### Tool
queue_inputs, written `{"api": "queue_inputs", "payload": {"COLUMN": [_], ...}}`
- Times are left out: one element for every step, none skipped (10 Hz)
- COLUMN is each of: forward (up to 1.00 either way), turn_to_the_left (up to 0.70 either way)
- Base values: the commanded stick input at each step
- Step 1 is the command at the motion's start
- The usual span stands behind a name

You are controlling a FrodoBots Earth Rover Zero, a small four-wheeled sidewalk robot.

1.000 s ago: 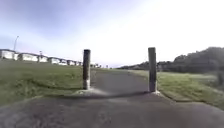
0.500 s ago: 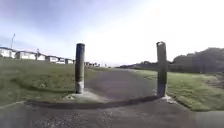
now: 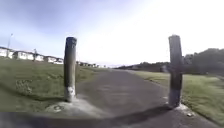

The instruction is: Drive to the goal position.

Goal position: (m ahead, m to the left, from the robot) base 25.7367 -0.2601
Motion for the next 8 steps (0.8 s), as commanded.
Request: {"api": "queue_inputs", "payload": {"forward": [1.00,1.00,1.00,1.00,1.00,1.00,1.00,1.00], "turn_to_the_left": [0.00,0.00,0.00,0.00,0.00,0.00,0.00,0.00]}}
